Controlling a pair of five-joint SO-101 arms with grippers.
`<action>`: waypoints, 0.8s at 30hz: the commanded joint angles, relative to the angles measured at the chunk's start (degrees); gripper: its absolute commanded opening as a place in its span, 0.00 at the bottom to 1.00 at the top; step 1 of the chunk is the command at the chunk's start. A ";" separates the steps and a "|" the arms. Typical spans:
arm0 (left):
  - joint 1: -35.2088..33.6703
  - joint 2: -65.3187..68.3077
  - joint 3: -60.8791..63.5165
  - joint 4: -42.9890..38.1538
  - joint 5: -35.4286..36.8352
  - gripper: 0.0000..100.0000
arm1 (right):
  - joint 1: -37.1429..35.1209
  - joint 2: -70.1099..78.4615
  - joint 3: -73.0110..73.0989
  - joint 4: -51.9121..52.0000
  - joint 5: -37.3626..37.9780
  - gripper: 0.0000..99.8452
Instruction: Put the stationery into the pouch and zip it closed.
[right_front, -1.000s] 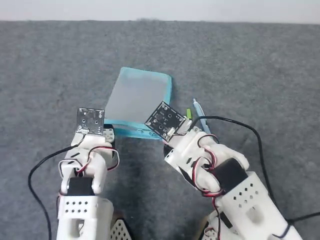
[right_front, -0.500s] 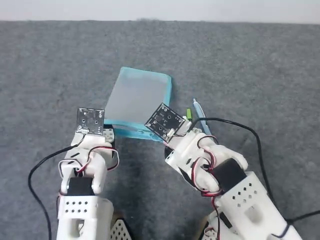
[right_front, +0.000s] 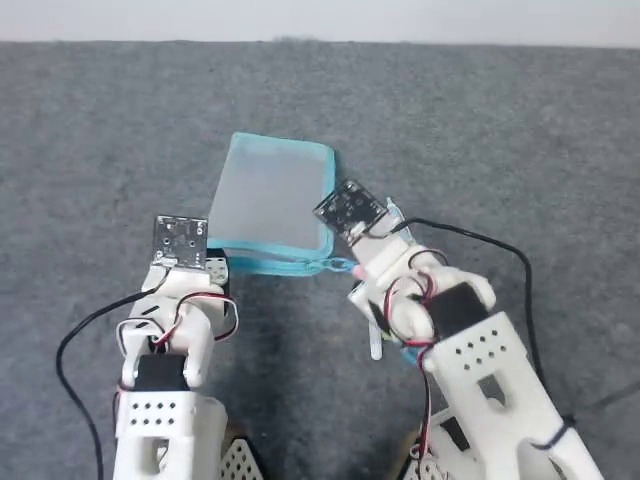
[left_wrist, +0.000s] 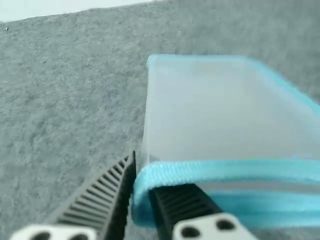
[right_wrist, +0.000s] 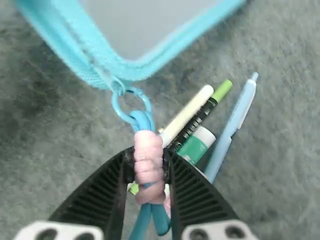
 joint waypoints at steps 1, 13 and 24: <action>-1.23 -1.05 -1.89 -2.29 0.79 0.01 | 2.24 0.92 -3.78 -0.04 0.70 0.01; -1.23 -1.05 -1.80 -2.29 2.46 0.01 | 2.77 1.54 -3.87 3.38 0.62 0.01; -1.23 -1.05 -1.80 -2.11 2.46 0.01 | 2.59 1.36 -3.60 8.31 0.70 0.01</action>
